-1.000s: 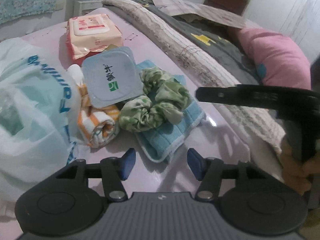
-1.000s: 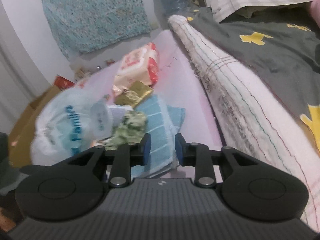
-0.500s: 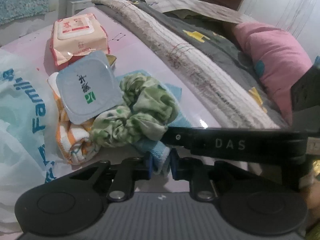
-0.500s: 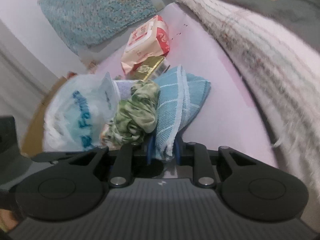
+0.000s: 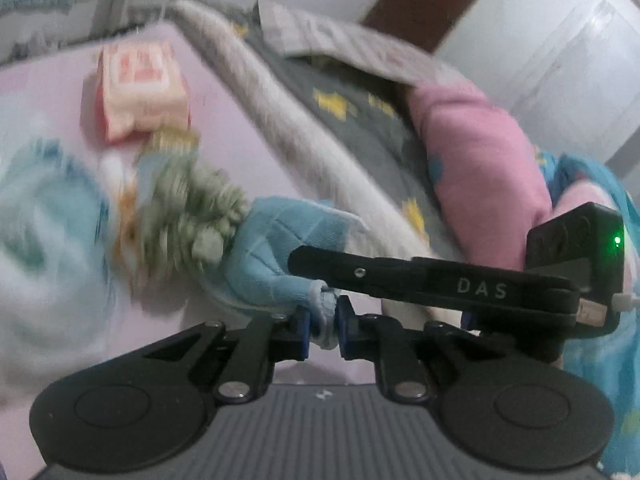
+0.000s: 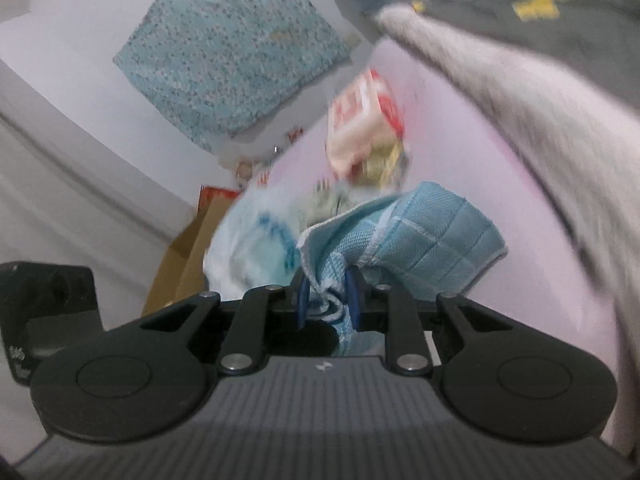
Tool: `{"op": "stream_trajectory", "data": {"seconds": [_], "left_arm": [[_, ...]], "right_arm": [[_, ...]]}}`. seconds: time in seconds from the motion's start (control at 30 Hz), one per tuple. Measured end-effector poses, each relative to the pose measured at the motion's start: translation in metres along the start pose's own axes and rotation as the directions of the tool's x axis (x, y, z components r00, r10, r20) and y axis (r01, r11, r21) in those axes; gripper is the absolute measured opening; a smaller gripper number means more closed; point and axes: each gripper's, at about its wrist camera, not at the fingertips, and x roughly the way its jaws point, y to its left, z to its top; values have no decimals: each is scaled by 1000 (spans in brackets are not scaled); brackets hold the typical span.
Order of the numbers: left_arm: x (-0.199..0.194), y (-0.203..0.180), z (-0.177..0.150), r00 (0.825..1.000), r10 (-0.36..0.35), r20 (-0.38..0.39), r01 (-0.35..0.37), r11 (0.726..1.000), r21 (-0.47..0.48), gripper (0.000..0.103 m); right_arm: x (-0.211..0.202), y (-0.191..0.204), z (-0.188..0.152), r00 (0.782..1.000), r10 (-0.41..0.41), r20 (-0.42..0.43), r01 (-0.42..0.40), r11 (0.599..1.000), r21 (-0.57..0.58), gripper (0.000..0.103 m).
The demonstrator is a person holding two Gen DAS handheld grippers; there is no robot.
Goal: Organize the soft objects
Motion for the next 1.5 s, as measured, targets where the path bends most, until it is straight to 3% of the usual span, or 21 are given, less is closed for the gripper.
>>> {"op": "stream_trajectory", "data": {"seconds": [0.3, 0.47, 0.5, 0.7, 0.8, 0.93, 1.0, 1.23, 1.37, 1.5], "left_arm": [[-22, 17, -72, 985, 75, -153, -67, 996, 52, 13], [-31, 37, -97, 978, 129, -163, -125, 992, 36, 16], [-34, 40, -100, 979, 133, -155, -130, 991, 29, 20], [-55, 45, -94, 993, 94, -65, -95, 995, -6, 41], [-51, 42, -86, 991, 127, -34, -127, 992, 10, 41], [-31, 42, -78, 989, 139, -48, -138, 990, 15, 44], [-21, 45, -74, 987, 141, -73, -141, 990, 3, 61], [2, 47, -70, 980, 169, -105, -166, 986, 30, 61], [7, 47, -68, 979, 177, -97, -174, 984, 40, 62], [10, 45, -66, 981, 170, -93, -167, 985, 38, 62]], "right_arm": [[5, 4, -91, 990, 25, -141, -16, 998, 64, 19], [23, 6, -124, 982, 13, -190, 1, 997, 74, 20], [24, 7, -127, 982, -4, -187, 16, 998, 63, 21], [18, 5, -130, 985, -66, -158, 76, 996, 56, 25], [5, -2, -123, 987, -92, -128, 100, 993, 57, 33], [-21, -5, -114, 988, -146, -40, 148, 988, 33, 54], [-31, -5, -108, 985, -171, 11, 171, 985, 21, 60], [-13, -4, -87, 967, -245, 73, 248, 968, -34, 62], [10, -1, -87, 956, -289, 47, 292, 953, -79, 62], [20, 5, -93, 967, -256, 10, 256, 963, -91, 62]]}}
